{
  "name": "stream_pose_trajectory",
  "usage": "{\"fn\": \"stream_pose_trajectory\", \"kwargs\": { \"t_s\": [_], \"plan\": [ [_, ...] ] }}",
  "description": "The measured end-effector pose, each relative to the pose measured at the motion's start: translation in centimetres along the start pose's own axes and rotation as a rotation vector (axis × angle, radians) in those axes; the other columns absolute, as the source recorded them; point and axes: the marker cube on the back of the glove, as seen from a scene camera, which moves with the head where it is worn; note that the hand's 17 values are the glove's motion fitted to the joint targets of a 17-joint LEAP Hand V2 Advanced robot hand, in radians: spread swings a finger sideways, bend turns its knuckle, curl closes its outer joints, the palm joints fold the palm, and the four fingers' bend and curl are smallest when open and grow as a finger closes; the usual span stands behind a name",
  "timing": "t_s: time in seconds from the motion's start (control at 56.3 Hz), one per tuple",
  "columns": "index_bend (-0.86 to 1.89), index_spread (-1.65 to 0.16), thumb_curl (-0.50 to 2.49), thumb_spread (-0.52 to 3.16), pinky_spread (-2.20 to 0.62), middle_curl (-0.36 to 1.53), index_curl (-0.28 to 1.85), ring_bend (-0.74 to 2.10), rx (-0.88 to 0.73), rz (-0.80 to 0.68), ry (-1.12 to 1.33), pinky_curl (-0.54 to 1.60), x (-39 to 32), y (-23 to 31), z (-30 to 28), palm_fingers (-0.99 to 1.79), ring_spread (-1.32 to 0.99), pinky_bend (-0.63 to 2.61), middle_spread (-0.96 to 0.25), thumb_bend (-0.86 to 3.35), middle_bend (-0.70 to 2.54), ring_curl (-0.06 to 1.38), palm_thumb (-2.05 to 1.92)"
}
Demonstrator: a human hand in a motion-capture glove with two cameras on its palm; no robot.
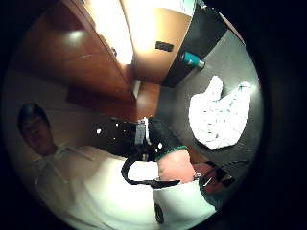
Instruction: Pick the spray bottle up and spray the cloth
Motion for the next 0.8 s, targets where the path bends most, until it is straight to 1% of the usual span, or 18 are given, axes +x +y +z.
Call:
{"fn": "stream_pose_trajectory", "kwargs": {
  "t_s": [0.195, 0.302, 0.444, 0.568, 0.728, 0.799],
  "plan": [
    [0.15, -0.28, 0.38, 1.04, 0.02, 0.34, 0.29, 0.20, 0.015, -0.077, 0.296, 0.34, 0.1, 0.1, -0.5, 0.36, -0.09, 0.20, 0.00, -0.02, 0.20, 0.28, 0.51],
    [0.15, -0.28, 0.38, 1.03, 0.02, 0.34, 0.29, 0.20, 0.016, -0.094, 0.379, 0.34, 0.2, 0.1, -1.1, 0.36, -0.09, 0.20, 0.00, -0.02, 0.20, 0.28, 0.52],
    [0.15, -0.28, 0.39, 1.03, 0.02, 0.34, 0.29, 0.19, 0.024, -0.091, 0.404, 0.34, 0.7, 0.2, -1.8, 0.36, -0.09, 0.20, 0.00, -0.02, 0.20, 0.28, 0.54],
    [0.15, -0.28, 0.39, 1.03, 0.02, 0.35, 0.29, 0.19, 0.073, -0.079, 0.394, 0.34, 1.3, 0.3, -2.9, 0.35, -0.09, 0.19, 0.00, -0.02, 0.20, 0.28, 0.55],
    [0.15, -0.28, 0.40, 1.03, 0.02, 0.35, 0.29, 0.20, 0.154, -0.043, 0.336, 0.34, 2.5, 0.6, -4.6, 0.35, -0.08, 0.20, 0.01, -0.03, 0.20, 0.28, 0.55],
    [0.14, -0.28, 0.40, 1.02, 0.02, 0.35, 0.29, 0.20, 0.211, -0.025, 0.246, 0.34, 3.0, 0.7, -5.5, 0.35, -0.08, 0.20, 0.01, -0.03, 0.20, 0.29, 0.56]
  ]
}}
